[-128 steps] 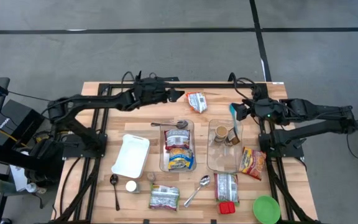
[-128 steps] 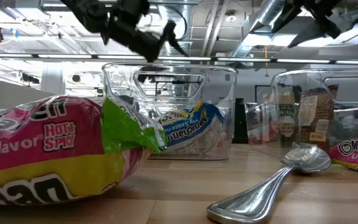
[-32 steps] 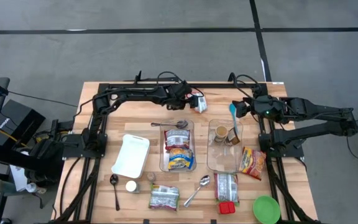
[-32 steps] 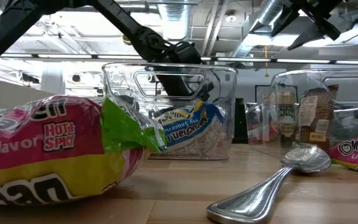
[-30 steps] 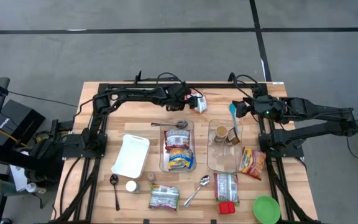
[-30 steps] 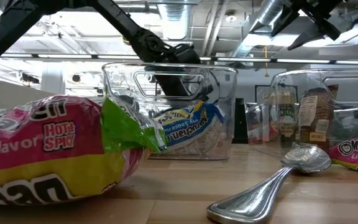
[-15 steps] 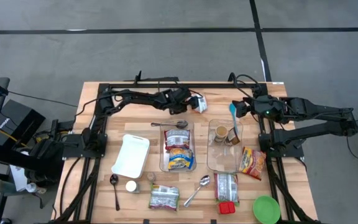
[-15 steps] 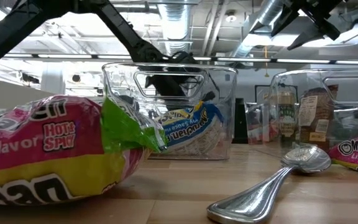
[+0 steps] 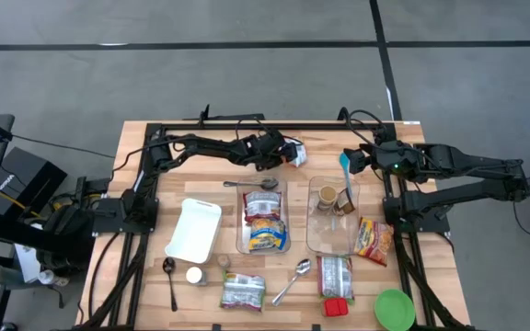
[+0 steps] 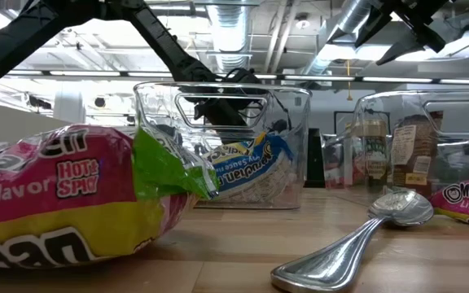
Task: Pick & Place Food Item
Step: Put the orange noodle pack into the left transparent bin
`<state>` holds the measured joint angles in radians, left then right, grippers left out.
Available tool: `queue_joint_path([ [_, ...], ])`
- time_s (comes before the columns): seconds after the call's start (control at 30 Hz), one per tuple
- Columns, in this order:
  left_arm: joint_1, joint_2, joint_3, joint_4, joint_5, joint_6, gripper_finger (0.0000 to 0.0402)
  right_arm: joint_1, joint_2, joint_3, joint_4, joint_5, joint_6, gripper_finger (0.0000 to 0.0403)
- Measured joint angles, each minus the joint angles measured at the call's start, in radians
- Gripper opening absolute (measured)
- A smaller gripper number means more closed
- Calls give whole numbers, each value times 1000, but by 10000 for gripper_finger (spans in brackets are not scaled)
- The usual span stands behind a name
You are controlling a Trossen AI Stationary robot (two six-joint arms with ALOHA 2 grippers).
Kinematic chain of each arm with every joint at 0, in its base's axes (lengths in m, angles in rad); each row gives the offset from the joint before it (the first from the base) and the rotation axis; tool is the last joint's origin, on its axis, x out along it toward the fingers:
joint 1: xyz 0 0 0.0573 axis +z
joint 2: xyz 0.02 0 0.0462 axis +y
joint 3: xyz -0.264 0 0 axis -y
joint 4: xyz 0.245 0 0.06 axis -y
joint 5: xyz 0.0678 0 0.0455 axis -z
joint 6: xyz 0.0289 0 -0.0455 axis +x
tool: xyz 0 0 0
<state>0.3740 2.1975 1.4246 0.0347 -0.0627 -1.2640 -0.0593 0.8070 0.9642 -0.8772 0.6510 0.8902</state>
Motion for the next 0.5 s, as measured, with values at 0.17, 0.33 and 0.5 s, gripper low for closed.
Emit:
queue_joint_path([
  [0.17,0,0,0,4,-3,2,204,0,0,0,-1,0,0,304],
  [0.33,-3,0,0,17,-8,5,165,0,0,0,-1,0,0,304],
  [0.5,-7,0,0,18,-16,9,125,0,0,0,-1,0,0,304],
])
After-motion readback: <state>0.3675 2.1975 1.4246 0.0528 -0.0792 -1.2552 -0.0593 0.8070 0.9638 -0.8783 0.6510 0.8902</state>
